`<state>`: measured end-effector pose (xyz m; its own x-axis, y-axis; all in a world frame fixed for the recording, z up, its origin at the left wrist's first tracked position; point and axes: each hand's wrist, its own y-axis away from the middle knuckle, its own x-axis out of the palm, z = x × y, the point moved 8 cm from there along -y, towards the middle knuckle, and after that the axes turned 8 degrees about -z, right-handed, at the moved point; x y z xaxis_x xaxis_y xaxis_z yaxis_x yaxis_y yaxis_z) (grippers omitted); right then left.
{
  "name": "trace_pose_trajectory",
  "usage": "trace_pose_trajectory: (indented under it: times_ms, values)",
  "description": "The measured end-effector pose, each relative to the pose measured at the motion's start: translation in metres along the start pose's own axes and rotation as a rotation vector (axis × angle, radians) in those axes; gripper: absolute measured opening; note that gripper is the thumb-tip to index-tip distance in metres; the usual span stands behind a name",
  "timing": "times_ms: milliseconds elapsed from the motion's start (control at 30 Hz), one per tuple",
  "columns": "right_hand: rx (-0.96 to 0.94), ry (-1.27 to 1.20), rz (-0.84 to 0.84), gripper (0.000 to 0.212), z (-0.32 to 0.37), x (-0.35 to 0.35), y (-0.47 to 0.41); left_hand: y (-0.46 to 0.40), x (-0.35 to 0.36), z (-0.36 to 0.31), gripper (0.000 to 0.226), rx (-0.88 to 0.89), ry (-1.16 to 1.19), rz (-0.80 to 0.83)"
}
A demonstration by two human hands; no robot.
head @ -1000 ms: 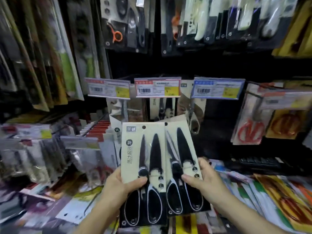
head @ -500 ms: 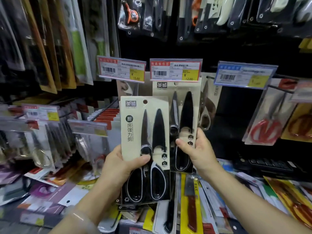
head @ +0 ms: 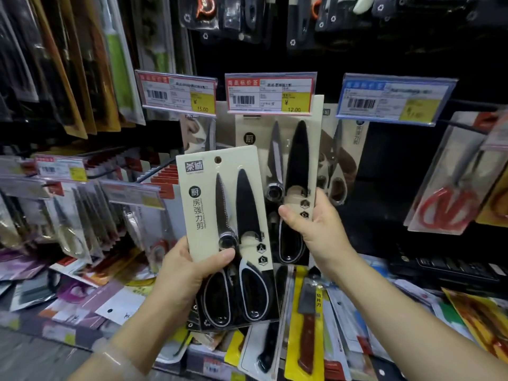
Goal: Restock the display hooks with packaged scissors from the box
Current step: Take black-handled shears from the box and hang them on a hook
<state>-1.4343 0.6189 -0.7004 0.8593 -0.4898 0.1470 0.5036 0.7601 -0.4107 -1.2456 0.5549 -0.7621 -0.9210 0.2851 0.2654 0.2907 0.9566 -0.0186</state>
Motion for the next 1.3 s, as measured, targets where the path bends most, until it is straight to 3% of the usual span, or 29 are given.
trace_pose_trajectory:
  times_ms: [367,467,567,633,733,833,1300]
  values:
    - [0.14,-0.036,-0.072,0.025,-0.039,-0.003,-0.004,0.0,-0.01,0.012,0.06,-0.051,-0.007,-0.061]
    - [0.116,0.0,-0.084,0.03,-0.039,-0.007,-0.004,0.0,-0.005,0.019,0.057,-0.058,0.003,-0.059]
    - [0.1,0.061,-0.041,0.044,-0.04,-0.009,0.004,0.001,-0.006,0.027,0.07,-0.064,0.007,-0.064]
    - [0.068,0.08,-0.026,0.04,-0.035,-0.012,0.008,0.003,-0.009,0.031,0.075,-0.064,0.002,-0.057]
    - [0.001,0.071,-0.062,0.05,-0.019,-0.014,0.002,0.004,-0.007,0.033,0.069,-0.066,-0.011,-0.022]
    - [-0.038,0.037,-0.027,0.029,-0.004,-0.005,-0.011,0.001,-0.003,0.03,0.067,-0.052,-0.001,-0.012]
    - [0.053,-0.028,-0.008,0.025,-0.017,0.008,-0.003,0.002,-0.017,0.016,0.055,-0.005,-0.024,-0.005]
